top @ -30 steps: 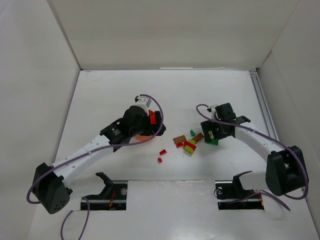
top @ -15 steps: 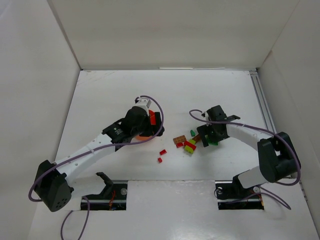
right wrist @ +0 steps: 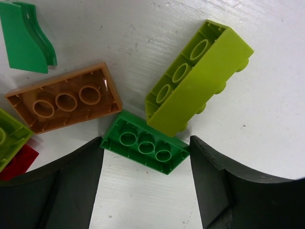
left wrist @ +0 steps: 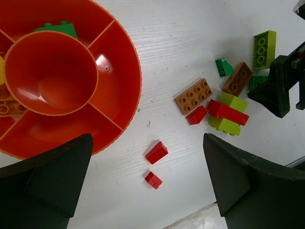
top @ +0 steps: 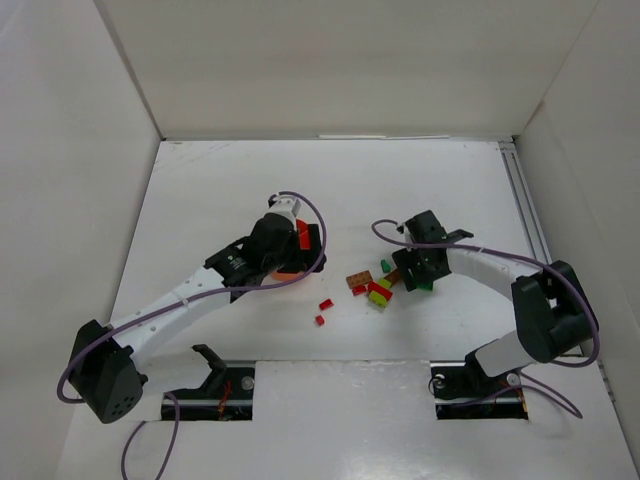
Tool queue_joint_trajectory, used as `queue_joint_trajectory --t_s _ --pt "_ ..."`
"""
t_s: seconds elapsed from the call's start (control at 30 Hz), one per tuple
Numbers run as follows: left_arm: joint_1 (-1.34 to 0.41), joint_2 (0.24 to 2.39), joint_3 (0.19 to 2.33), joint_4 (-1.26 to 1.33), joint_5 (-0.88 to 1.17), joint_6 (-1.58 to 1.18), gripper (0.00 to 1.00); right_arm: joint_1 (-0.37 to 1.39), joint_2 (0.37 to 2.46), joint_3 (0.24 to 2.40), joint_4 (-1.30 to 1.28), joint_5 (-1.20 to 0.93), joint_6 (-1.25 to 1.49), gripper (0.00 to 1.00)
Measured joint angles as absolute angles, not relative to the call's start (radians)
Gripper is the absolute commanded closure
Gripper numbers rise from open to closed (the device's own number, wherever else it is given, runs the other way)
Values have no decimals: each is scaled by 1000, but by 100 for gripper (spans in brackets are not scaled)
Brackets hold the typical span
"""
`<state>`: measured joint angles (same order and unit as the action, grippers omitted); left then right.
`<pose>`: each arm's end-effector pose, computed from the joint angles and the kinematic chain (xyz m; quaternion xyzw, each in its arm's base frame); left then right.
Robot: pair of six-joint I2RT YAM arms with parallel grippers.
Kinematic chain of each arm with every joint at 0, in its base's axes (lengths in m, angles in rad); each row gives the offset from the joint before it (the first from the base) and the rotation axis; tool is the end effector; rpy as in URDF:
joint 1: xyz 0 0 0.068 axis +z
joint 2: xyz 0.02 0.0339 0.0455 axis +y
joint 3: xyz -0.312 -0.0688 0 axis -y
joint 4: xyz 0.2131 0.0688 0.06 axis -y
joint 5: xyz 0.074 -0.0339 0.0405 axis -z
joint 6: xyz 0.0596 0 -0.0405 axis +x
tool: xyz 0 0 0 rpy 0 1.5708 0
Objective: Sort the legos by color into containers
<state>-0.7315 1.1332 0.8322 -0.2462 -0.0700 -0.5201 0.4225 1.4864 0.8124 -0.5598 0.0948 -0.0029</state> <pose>0.1688 -0.1459 0.3208 0.0749 0.8683 -0.2620 0.4146 0.2228 0.0940 0.2124 -0.2001 0.9642 -0.0108 0.1736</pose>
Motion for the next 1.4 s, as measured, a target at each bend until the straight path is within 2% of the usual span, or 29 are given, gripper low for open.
queue_joint_trajectory --t_s 0.07,0.27,0.53,0.67,0.77,1.13,1.4 --pt "-731 1133 832 -250 -77 -520 0 431 1486 813 -560 99 -3 47" --pt "-731 1127 832 -255 -84 -520 0 464 1486 814 -561 102 -1 50" --pt "-731 1084 834 -278 -109 -520 0 501 1388 875 -630 89 -4 49" --pt "-731 1048 851 -303 -143 -520 0 505 1277 940 -600 -8 -26 48" --pt "-731 1000 872 -311 -175 -520 0 522 1279 997 -516 -126 -35 46" --pt "-731 896 895 -389 -282 -550 0 679 1770 1456 -218 -514 -22 45" --pt "-731 850 899 -457 -325 -588 0 695 1951 1575 -141 -647 25 44"
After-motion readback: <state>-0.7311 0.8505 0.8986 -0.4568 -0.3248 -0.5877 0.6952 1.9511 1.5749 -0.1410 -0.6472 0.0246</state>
